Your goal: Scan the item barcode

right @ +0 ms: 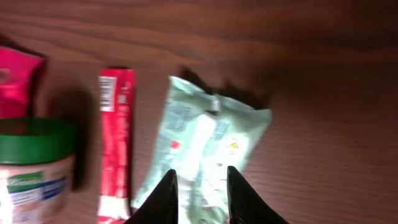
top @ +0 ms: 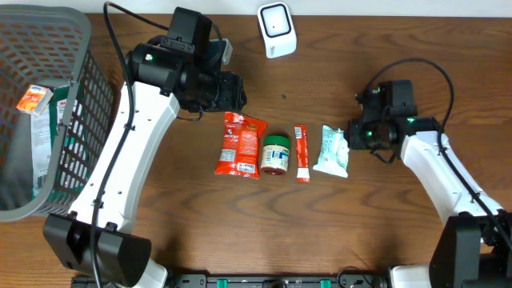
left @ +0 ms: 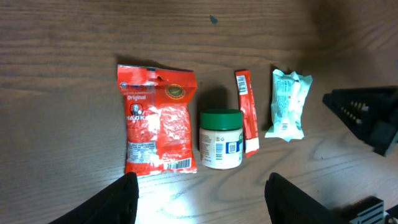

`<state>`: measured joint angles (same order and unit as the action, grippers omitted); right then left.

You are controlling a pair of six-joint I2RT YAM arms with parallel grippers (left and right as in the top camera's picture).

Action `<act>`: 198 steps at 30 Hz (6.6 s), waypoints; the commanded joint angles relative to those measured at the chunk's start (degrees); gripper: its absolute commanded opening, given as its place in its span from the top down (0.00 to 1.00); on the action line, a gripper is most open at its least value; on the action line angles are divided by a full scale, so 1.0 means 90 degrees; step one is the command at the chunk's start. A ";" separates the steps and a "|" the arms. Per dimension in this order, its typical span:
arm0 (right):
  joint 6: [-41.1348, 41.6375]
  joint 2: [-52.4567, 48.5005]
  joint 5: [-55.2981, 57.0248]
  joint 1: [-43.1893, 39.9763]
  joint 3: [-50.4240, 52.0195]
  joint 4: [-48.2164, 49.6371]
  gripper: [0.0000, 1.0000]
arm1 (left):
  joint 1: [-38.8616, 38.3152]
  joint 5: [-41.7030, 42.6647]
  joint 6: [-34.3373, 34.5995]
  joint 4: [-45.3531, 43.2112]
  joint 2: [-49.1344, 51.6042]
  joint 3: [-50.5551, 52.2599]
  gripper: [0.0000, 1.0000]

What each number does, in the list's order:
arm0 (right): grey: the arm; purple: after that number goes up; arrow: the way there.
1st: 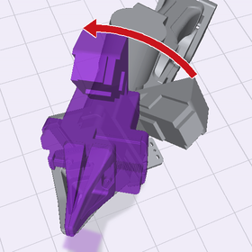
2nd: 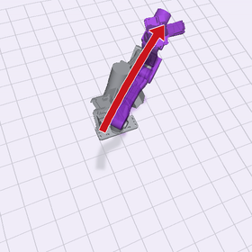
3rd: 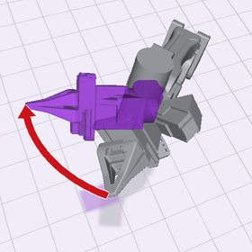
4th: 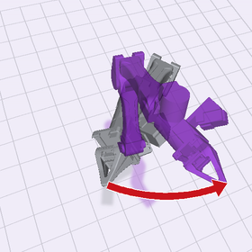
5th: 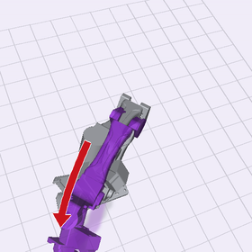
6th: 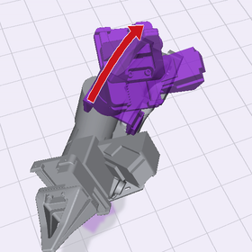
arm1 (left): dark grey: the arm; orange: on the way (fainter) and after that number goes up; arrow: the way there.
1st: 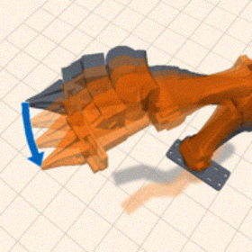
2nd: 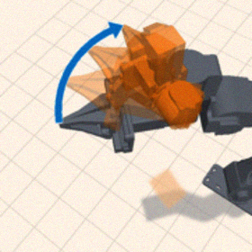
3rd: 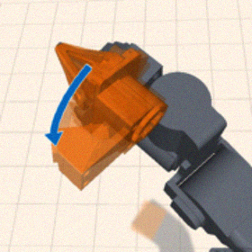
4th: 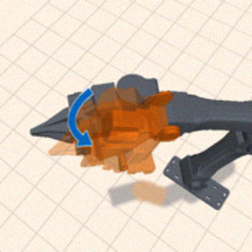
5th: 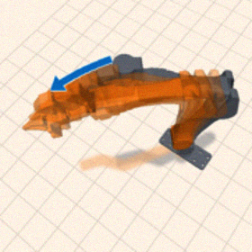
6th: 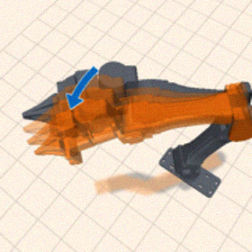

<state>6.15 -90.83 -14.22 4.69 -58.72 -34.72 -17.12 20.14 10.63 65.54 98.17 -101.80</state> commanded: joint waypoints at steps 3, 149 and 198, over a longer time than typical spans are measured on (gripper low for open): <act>0.0073 -0.0253 -0.0452 0.0134 0.0282 0.0250 0.79 | -0.0005 -0.0510 -0.0051 -0.0005 0.0036 0.0039 0.34; -0.0119 -0.0362 0.0141 0.0311 -0.0182 0.0214 0.01 | 0.5802 -0.1780 -0.3779 -0.2319 0.3844 -0.1892 0.25; -0.0119 -0.0362 0.0141 0.0311 -0.0182 0.0214 0.01 | 0.5974 -0.0860 -0.3228 -0.2888 0.3847 -0.1838 0.30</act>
<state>5.37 -94.32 -13.23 7.79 -59.94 -32.75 36.32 11.73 -18.46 40.10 133.29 -118.63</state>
